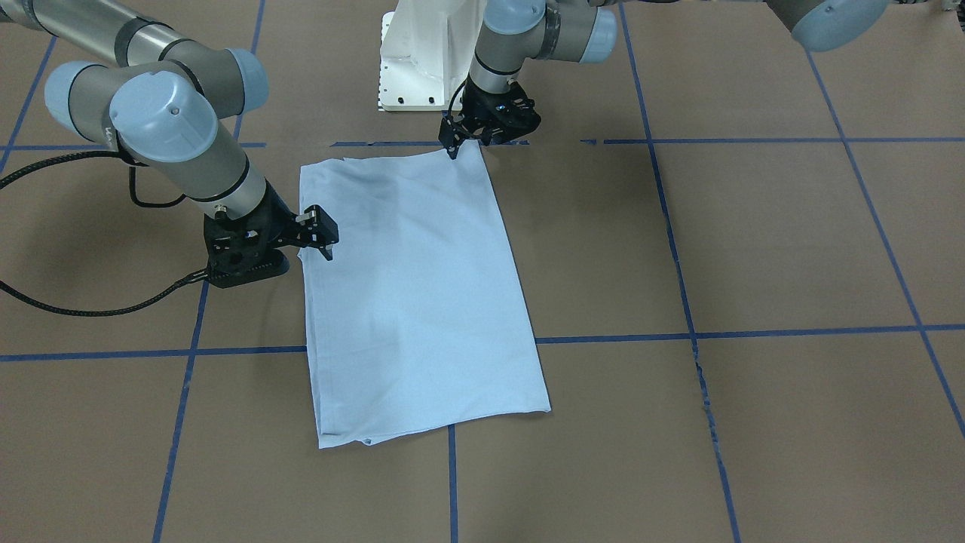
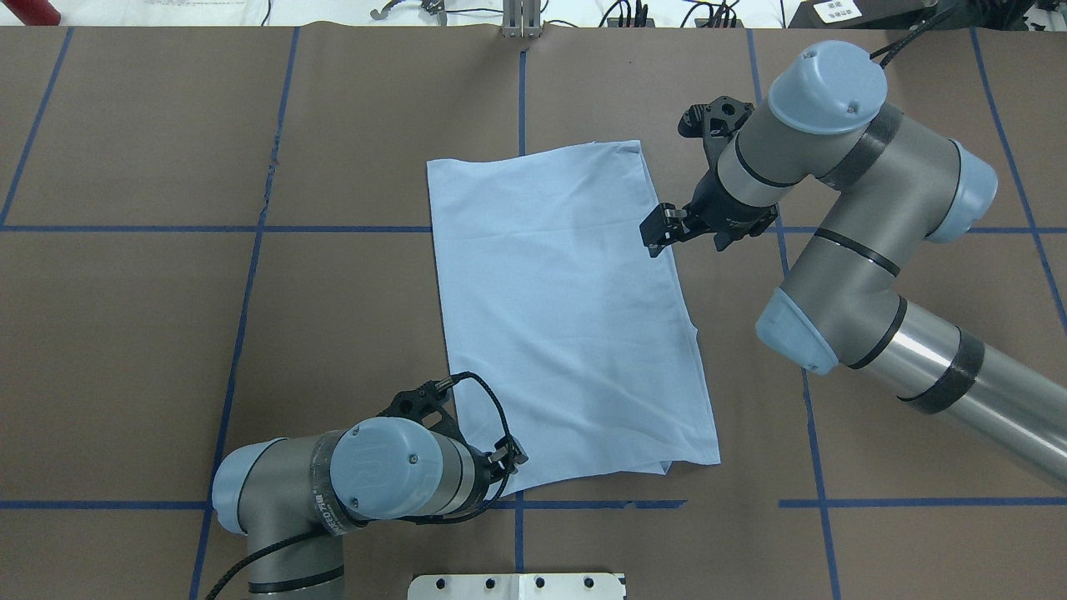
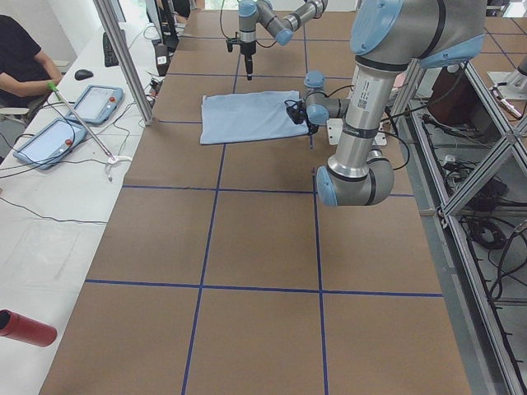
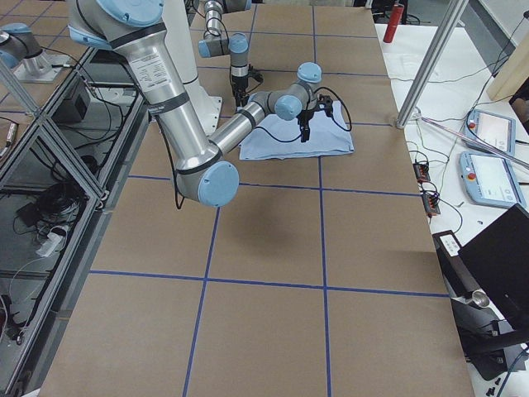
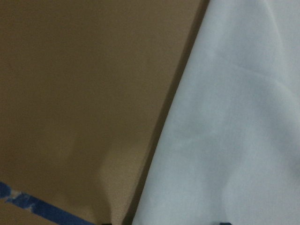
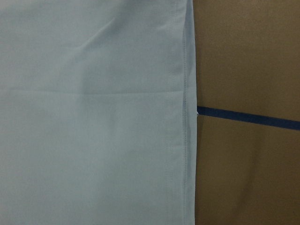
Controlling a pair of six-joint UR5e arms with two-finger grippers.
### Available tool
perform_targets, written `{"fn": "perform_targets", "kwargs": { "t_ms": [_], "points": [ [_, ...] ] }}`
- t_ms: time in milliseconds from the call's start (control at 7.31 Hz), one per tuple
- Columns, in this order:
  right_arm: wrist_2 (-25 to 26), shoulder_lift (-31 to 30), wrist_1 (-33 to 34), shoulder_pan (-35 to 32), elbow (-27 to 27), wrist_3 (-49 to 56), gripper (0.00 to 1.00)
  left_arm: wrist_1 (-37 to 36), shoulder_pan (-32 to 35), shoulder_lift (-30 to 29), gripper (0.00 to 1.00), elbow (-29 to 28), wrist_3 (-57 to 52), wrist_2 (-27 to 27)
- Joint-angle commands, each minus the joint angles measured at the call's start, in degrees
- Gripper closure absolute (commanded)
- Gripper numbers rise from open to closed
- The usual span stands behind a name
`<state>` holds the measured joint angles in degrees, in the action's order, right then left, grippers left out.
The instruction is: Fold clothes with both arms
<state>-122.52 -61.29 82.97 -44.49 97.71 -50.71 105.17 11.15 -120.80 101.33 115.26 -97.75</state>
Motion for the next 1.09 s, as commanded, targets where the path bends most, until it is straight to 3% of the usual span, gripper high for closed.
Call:
{"fn": "perform_targets", "kwargs": {
  "t_ms": [0, 274, 547, 957],
  "points": [
    [0.1, -0.1, 0.0, 0.0, -0.1, 0.1, 0.0, 0.1, -0.1, -0.1, 0.24, -0.3, 0.1, -0.1],
    [0.2, -0.1, 0.0, 0.0, -0.1, 0.0, 0.0, 0.2, -0.1, -0.1, 0.38, -0.3, 0.1, -0.1],
    [0.2, -0.1, 0.0, 0.0, -0.2, 0.0, 0.0, 0.3, 0.0, -0.2, 0.59, -0.2, 0.0, -0.1],
    [0.2, -0.4, 0.0, 0.0, -0.2, 0.0, 0.0, 0.2, 0.0, -0.2, 0.77, -0.1, 0.0, 0.0]
  ]
}}
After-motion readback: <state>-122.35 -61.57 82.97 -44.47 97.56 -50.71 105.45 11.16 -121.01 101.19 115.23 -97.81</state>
